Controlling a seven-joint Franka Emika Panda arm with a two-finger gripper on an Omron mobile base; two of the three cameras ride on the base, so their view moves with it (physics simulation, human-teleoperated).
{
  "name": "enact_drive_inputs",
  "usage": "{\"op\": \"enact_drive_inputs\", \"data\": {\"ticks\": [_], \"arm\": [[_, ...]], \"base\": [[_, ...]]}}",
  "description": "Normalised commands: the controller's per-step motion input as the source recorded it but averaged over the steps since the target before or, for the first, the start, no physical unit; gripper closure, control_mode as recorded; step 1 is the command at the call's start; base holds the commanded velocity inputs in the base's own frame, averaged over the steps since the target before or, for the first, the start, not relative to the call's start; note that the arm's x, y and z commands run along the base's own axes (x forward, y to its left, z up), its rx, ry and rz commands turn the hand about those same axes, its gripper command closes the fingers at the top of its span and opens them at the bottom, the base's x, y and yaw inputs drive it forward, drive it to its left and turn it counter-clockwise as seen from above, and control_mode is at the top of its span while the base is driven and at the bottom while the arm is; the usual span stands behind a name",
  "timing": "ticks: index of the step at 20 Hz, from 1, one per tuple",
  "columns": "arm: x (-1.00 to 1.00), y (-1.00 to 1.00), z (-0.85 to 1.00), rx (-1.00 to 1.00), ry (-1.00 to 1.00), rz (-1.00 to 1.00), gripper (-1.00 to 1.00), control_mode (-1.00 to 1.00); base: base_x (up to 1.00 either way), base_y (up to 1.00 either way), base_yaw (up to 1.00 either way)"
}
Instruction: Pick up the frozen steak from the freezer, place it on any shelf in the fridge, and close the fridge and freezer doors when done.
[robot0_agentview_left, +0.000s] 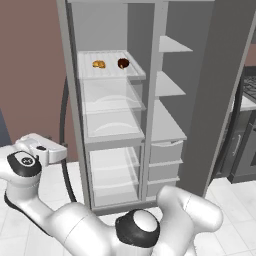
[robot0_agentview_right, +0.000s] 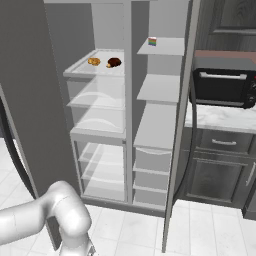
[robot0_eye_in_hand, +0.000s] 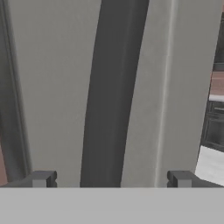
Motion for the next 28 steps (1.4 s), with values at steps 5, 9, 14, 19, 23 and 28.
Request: {"op": "enact_drive_inputs", "data": {"ticks": [5,9,14,19,23,28], "arm": [[0.42,0.0,-0.02,0.0,0.0,-0.01,-1.0,-1.0],[0.39,-0.02,0.0,0.0,0.0,-0.01,-1.0,-1.0],[0.07,-0.26,0.0,0.0,0.0,0.0,-1.0,-1.0],[0.04,-0.57,0.0,0.0,0.0,-0.02,-1.0,-1.0],[0.01,-0.78,0.0,0.0,0.0,-0.04,-1.0,-1.0],[0.09,-0.83,0.02,0.0,0.0,-0.02,-1.0,-1.0]], "base": [[0.0,0.0,0.0],[0.0,0.0,0.0],[0.0,0.0,0.0],[0.0,0.0,0.0],[0.0,0.0,0.0],[0.0,0.0,0.0]]}}
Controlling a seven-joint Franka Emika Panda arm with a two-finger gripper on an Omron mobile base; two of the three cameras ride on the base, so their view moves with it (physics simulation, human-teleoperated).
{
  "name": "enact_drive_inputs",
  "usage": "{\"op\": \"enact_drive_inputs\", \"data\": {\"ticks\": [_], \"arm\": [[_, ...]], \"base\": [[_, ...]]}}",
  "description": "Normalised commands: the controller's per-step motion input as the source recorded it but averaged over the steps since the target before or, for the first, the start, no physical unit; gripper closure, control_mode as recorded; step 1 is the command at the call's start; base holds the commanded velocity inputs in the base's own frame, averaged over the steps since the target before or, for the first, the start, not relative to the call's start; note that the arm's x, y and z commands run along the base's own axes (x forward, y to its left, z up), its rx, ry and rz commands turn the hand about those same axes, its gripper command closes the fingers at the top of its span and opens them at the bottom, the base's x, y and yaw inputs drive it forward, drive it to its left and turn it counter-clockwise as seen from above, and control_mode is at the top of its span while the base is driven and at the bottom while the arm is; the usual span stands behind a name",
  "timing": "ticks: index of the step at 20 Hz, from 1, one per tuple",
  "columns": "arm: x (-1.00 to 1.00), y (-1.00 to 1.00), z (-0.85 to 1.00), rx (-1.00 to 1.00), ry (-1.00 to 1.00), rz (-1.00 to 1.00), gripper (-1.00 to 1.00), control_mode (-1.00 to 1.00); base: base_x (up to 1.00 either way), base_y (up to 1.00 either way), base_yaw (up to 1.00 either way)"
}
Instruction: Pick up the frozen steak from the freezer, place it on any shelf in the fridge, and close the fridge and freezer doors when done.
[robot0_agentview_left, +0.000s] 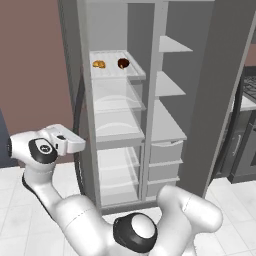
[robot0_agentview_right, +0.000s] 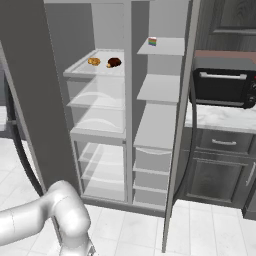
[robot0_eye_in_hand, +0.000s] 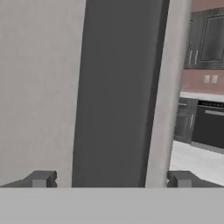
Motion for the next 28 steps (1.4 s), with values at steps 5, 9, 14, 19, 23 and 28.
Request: {"op": "enact_drive_inputs", "data": {"ticks": [5,9,14,19,23,28], "arm": [[0.27,-0.81,0.02,0.0,0.0,-0.02,-1.0,-1.0],[0.43,-0.76,0.0,0.0,0.0,0.0,-1.0,-1.0],[0.37,-0.77,0.0,0.0,-0.02,0.0,-1.0,-1.0],[0.44,-0.73,0.0,0.0,-0.04,0.0,-1.0,-1.0],[0.47,-0.69,0.0,0.0,-0.04,0.0,-1.0,-1.0],[0.47,-0.61,0.0,0.0,-0.01,0.0,-1.0,-1.0]], "base": [[0.0,0.0,0.0],[0.0,0.0,0.0],[0.0,0.0,0.0],[0.0,0.0,0.0],[0.0,0.0,0.0],[0.0,0.0,0.0]]}}
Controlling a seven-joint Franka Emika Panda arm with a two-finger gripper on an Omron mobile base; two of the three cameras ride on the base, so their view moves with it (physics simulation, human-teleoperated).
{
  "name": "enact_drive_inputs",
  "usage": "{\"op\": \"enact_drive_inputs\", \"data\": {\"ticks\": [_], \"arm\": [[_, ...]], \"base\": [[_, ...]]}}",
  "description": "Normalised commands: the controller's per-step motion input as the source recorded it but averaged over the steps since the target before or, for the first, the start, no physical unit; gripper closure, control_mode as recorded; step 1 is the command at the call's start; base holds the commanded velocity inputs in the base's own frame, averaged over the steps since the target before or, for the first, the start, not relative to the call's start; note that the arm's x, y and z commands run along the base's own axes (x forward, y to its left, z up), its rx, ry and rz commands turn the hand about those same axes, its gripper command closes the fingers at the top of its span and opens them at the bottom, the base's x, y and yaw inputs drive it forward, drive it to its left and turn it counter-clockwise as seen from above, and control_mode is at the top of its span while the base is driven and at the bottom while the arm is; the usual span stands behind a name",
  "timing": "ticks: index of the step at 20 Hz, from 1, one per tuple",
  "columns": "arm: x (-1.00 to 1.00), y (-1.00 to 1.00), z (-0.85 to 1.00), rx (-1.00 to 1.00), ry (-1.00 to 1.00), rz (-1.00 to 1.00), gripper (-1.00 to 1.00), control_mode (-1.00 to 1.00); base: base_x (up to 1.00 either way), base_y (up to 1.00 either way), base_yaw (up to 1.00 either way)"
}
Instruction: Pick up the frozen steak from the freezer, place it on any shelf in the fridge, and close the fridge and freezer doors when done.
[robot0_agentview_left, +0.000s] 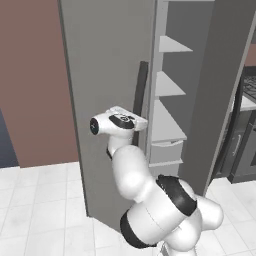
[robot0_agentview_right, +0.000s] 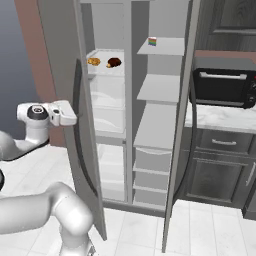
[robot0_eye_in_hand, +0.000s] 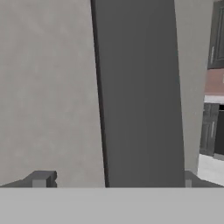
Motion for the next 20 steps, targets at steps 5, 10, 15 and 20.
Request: {"op": "enact_drive_inputs", "data": {"ticks": [5,10,15,20], "arm": [[0.58,-0.51,0.0,0.0,0.0,0.0,-1.0,-1.0],[0.6,-0.32,0.0,0.0,0.0,0.0,-1.0,-1.0],[0.47,-0.29,0.0,0.0,0.0,0.0,-1.0,-1.0],[0.42,-0.23,0.0,0.0,0.0,0.0,-1.0,-1.0]], "base": [[0.0,0.0,0.0],[0.0,0.0,0.0],[0.0,0.0,0.0],[0.0,0.0,0.0]]}}
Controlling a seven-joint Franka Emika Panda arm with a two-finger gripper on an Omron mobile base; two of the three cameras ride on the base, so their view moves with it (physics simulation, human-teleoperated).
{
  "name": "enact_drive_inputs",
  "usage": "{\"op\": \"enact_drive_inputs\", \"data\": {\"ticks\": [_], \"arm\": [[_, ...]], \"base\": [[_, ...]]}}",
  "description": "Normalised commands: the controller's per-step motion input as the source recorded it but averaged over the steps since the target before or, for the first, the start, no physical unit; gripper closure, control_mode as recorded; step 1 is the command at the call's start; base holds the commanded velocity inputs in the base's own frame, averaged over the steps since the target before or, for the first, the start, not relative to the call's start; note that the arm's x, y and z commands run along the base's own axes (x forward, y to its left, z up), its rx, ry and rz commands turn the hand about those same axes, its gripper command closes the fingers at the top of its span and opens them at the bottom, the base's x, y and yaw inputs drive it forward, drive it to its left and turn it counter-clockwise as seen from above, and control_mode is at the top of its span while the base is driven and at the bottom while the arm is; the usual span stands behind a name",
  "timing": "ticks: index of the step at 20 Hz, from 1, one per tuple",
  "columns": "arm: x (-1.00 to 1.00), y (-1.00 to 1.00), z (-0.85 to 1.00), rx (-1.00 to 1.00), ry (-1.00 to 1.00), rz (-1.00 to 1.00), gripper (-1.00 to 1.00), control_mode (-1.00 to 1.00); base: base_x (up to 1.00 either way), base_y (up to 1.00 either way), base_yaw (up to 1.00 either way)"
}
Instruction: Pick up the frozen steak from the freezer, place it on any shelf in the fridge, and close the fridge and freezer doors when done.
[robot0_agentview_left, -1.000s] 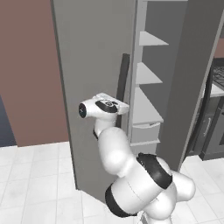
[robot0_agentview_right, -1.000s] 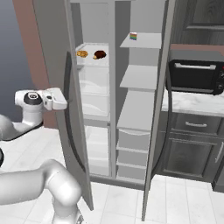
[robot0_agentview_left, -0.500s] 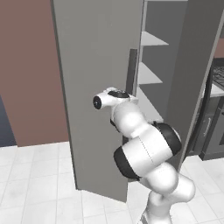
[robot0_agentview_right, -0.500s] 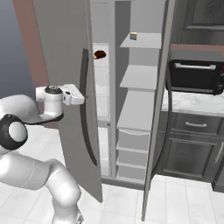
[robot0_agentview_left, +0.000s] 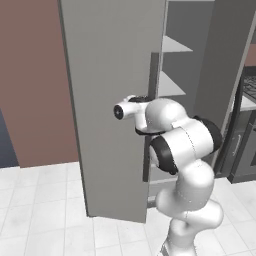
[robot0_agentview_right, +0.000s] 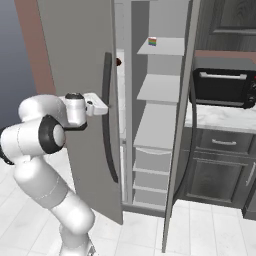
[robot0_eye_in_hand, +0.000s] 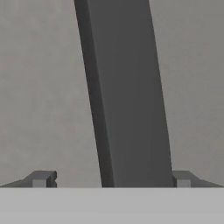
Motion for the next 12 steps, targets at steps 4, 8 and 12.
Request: {"op": "enact_drive_inputs", "data": {"ticks": [4,8,12], "arm": [[0.42,-0.21,0.0,0.0,0.0,0.0,-1.0,-1.0],[0.52,-0.18,0.0,0.0,0.0,0.0,-1.0,-1.0],[0.54,-0.18,0.0,0.0,0.0,0.0,-1.0,-1.0]], "base": [[0.0,0.0,0.0],[0.0,0.0,0.0],[0.0,0.0,0.0]]}}
